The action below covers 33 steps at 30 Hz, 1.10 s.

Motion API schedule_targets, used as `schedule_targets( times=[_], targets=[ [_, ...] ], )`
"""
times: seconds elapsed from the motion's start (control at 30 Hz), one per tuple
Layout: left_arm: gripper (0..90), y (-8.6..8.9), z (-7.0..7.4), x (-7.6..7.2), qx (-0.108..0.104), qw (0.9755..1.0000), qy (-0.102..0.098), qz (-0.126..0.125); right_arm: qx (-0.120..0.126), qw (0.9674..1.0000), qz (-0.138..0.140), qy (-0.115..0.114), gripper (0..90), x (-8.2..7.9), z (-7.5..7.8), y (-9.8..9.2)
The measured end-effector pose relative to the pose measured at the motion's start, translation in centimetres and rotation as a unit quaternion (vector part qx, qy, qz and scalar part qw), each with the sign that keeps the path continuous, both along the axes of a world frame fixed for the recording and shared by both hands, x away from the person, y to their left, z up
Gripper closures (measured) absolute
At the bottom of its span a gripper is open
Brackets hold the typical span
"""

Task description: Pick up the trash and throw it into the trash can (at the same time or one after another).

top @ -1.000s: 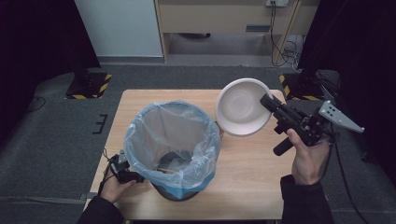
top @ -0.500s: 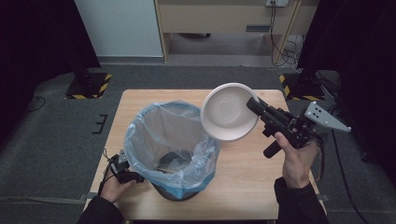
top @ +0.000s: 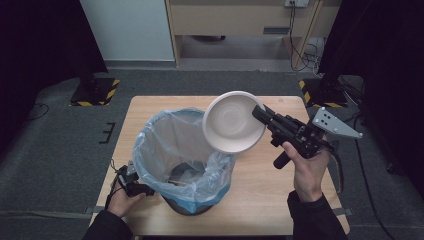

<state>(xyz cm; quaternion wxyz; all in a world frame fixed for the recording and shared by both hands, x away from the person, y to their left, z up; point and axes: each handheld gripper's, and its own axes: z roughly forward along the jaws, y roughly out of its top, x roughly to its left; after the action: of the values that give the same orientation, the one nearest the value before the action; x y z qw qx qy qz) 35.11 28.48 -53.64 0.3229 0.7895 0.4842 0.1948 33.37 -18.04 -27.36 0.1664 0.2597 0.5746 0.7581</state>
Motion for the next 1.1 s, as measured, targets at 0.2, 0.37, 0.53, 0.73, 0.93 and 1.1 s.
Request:
schedule_targets(
  times=[0.2, 0.37, 0.53, 0.73, 0.93, 1.1],
  targets=[
    [0.0, 0.0, 0.0, 0.0, 0.000, 1.0000, 0.000, 0.000, 0.002, 1.0000, 0.006, -0.001, 83.7, 0.2, 0.1, 0.9],
    [0.0, 0.0, 0.0, 0.0, 0.000, 1.0000, 0.000, 0.000, -0.003, 0.9999, 0.012, -0.001, 83.8, 0.4, 0.0, 1.8],
    [0.0, 0.0, 0.0, 0.0, 0.000, 1.0000, 0.000, 0.000, -0.010, 0.9997, 0.020, 0.003, 83.7, 0.8, -0.4, 3.0],
    [0.0, 0.0, 0.0, 0.0, 0.000, 1.0000, 0.000, 0.000, -0.016, 0.9994, 0.027, 0.014, 83.7, 1.3, -1.0, 4.1],
    [0.0, 0.0, 0.0, 0.0, 0.000, 1.0000, 0.000, 0.000, -0.028, 0.9989, 0.033, 0.021, 83.7, 1.6, -1.5, 4.8],
    [0.0, 0.0, 0.0, 0.0, 0.000, 1.0000, 0.000, 0.000, -0.041, 0.9982, 0.036, 0.025, 83.7, 1.8, -1.9, 5.3]
  ],
)
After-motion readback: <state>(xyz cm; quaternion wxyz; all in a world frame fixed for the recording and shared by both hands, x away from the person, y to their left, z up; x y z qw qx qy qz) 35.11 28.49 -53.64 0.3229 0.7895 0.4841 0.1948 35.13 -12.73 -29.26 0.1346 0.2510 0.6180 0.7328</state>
